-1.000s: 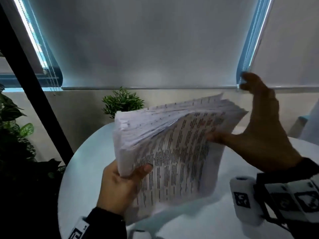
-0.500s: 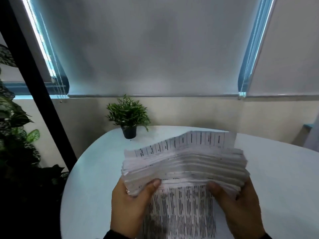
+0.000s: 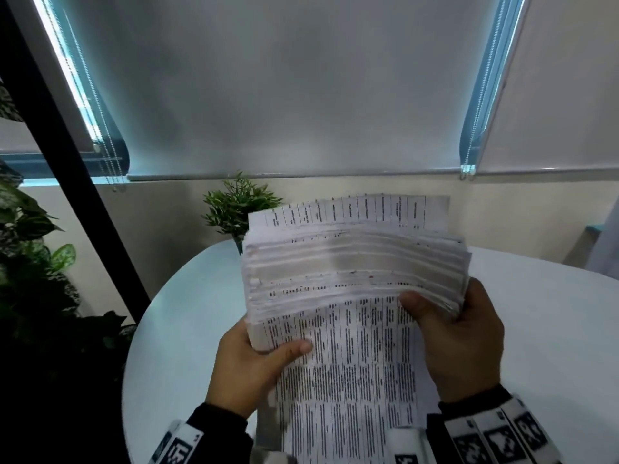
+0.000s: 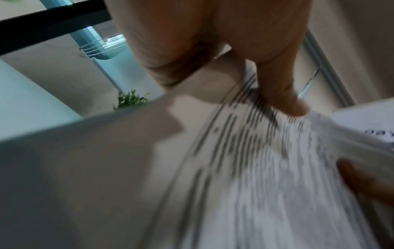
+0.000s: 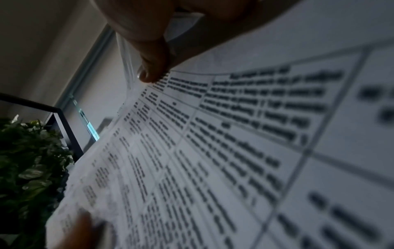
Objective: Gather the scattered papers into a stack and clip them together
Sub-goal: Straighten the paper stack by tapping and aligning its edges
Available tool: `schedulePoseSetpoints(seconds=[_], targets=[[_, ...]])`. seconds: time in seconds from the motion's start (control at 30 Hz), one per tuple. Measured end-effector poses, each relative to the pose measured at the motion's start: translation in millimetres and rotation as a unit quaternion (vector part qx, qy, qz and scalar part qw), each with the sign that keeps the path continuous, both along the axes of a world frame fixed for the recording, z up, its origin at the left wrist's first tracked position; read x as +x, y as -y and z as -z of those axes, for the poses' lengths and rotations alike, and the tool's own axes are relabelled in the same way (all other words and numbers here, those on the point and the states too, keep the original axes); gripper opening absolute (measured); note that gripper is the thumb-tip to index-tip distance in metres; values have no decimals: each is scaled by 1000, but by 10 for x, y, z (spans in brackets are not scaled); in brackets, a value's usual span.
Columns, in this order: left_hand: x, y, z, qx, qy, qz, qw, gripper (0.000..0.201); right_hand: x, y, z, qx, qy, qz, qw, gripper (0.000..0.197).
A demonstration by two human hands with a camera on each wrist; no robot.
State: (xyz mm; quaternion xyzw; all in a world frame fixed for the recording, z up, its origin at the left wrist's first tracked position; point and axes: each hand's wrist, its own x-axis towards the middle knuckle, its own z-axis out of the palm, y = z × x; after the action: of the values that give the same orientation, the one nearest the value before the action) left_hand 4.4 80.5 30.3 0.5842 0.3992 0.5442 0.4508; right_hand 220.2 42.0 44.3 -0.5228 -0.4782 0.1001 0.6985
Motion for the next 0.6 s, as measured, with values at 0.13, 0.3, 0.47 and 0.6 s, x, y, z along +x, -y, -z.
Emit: schedulePoseSetpoints(seconds=[0.13,0.3,0.47,0.6], targets=[[59,-9,-243,70,57,-80,993,33,-49,9,-428,85,9,-26,996,41],[10,-5,-435,149,22,-110,982,41,-70,68,-737,136,47,-80,986,50],[13,100,-95,53,-2,-57,997,63,-6,62,-84,13,-28,-128,991,69],[-23,-12,30,27,27,-24,999,89,110,31,260,-79,-85,-193,974,105]])
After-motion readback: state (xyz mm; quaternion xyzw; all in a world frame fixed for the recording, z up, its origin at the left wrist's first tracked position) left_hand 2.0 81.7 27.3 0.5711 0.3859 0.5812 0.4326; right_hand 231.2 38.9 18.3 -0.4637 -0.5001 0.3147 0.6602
